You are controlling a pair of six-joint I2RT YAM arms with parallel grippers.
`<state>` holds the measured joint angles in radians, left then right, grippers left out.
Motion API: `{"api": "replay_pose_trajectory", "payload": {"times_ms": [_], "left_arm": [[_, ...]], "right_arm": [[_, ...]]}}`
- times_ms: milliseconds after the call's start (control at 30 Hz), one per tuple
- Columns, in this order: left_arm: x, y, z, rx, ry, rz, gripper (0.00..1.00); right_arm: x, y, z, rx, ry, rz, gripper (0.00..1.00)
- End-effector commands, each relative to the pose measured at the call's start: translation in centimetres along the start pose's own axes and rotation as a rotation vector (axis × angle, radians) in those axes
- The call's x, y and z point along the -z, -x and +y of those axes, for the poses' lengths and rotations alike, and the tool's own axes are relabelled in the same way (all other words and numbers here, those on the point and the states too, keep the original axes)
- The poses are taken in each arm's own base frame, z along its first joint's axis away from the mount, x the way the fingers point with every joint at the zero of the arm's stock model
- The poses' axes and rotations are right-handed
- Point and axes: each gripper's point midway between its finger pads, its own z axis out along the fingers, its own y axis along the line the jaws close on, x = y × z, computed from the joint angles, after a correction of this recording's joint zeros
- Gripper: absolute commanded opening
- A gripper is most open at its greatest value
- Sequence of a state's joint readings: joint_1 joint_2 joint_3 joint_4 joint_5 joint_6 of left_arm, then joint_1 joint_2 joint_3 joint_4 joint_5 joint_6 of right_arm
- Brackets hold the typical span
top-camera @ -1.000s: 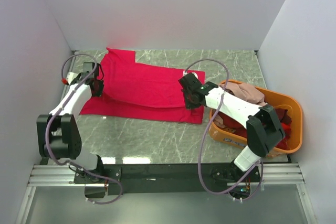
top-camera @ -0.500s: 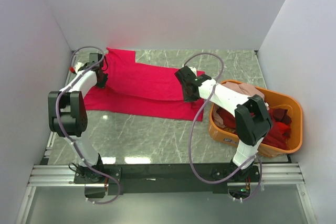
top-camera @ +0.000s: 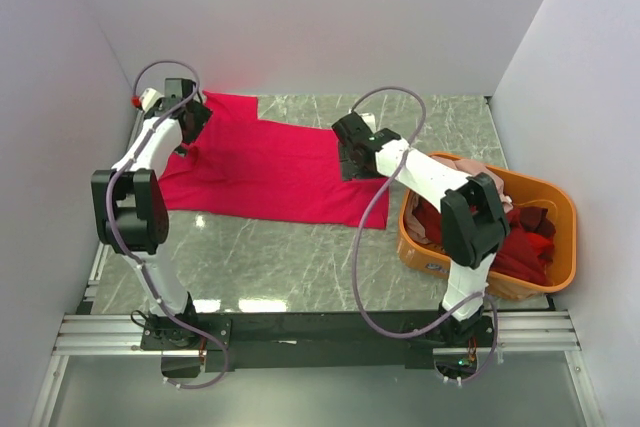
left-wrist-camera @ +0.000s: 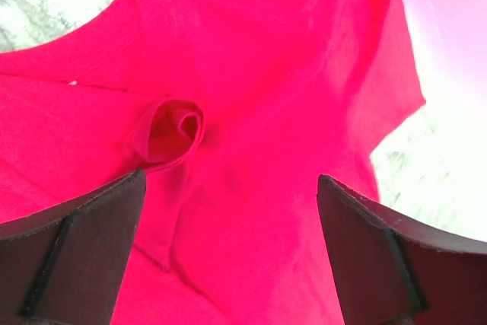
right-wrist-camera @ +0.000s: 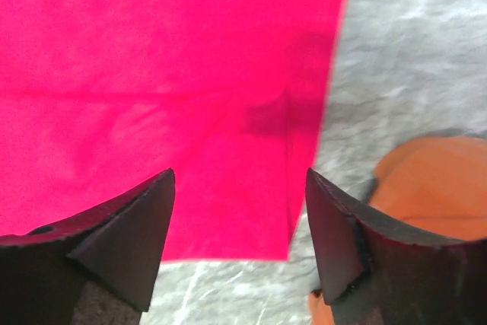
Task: Fold and stack the t-shirts
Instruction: Fold the tshirt
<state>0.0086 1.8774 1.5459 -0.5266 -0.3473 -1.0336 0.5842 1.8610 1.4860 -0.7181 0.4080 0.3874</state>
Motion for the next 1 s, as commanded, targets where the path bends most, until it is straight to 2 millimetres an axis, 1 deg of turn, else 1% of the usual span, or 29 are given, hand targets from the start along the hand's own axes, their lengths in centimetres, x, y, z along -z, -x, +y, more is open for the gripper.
{"api": "replay_pose_trajectory", "payload": {"times_ms": [0,33,67,100,133,167,200,233,267,300,333,367,433,500,533,633,767,833,867,900,967], "left_arm": [[2.6,0.2,-0.2,-0.048,-0.063,0.016,0.99],[2.8,-0.5,0.9,-0.053,-0.054,0.029,0.99],[3.0,-1.1,1.1,-0.057,-0.065,0.049,1.0],[3.1,-1.6,1.6,-0.062,-0.066,0.058,0.99],[3.0,-2.4,2.6,-0.06,-0.057,0.071,0.99],[2.9,-2.9,3.2,-0.061,-0.05,0.08,0.99],[2.8,-3.3,3.6,-0.063,-0.049,0.086,0.99],[2.4,-4.1,4.7,-0.069,-0.032,0.101,0.99],[2.2,-4.3,4.7,-0.069,-0.038,0.099,0.99],[2.0,-4.5,4.8,-0.072,-0.044,0.103,0.99],[1.6,-4.9,5.2,-0.077,-0.035,0.105,1.0],[1.0,-4.9,5.0,-0.07,-0.045,0.091,0.99],[-0.3,-5.2,5.2,-0.089,-0.026,0.081,0.99],[-1.2,-5.1,5.0,-0.096,-0.015,0.074,0.99],[-2.1,-5.4,4.7,-0.11,-0.012,0.081,0.99],[-3.2,-5.9,3.9,-0.115,-0.035,0.098,0.99],[-3.8,-6.0,2.5,-0.098,-0.087,0.102,0.99],[-3.5,-5.5,1.8,-0.076,-0.11,0.089,0.99],[-3.0,-6.1,1.1,-0.094,-0.112,0.067,0.99],[-2.8,-5.6,0.6,-0.094,-0.107,0.039,0.99],[-2.5,-5.8,0.1,-0.108,-0.097,0.018,0.99]], "right_arm": [[3.4,1.5,1.8,-0.011,0.181,-0.064,0.79],[4.1,1.7,2.8,-0.012,0.252,-0.078,0.79],[4.6,0.3,4.6,0.019,0.359,-0.036,0.8],[5.0,-0.3,5.6,0.034,0.42,-0.019,0.8],[4.9,-0.9,6.3,0.034,0.453,-0.013,0.81],[5.3,-1.6,7.4,0.038,0.513,0.015,0.81],[5.4,-2.3,8.0,0.046,0.53,0.027,0.82],[5.3,-2.7,8.4,0.048,0.537,0.035,0.82],[5.0,-3.5,8.6,0.056,0.533,0.054,0.82],[4.8,-3.9,8.7,0.06,0.526,0.061,0.82],[4.7,-4.2,9.0,0.063,0.53,0.059,0.82],[4.4,-5.1,9.0,0.065,0.528,0.078,0.82],[4.2,-5.9,9.5,0.067,0.549,0.092,0.82],[3.6,-7.1,9.3,0.065,0.544,0.117,0.82],[3.2,-7.6,9.2,0.062,0.539,0.126,0.82],[2.5,-8.4,8.8,0.062,0.511,0.136,0.82],[1.8,-9.0,8.0,0.062,0.466,0.144,0.82],[1.7,-9.0,7.7,0.063,0.451,0.138,0.82],[1.7,-8.9,7.6,0.066,0.446,0.133,0.82],[1.7,-8.8,7.6,0.062,0.445,0.13,0.82],[1.7,-8.8,7.7,0.056,0.449,0.134,0.82]]}}
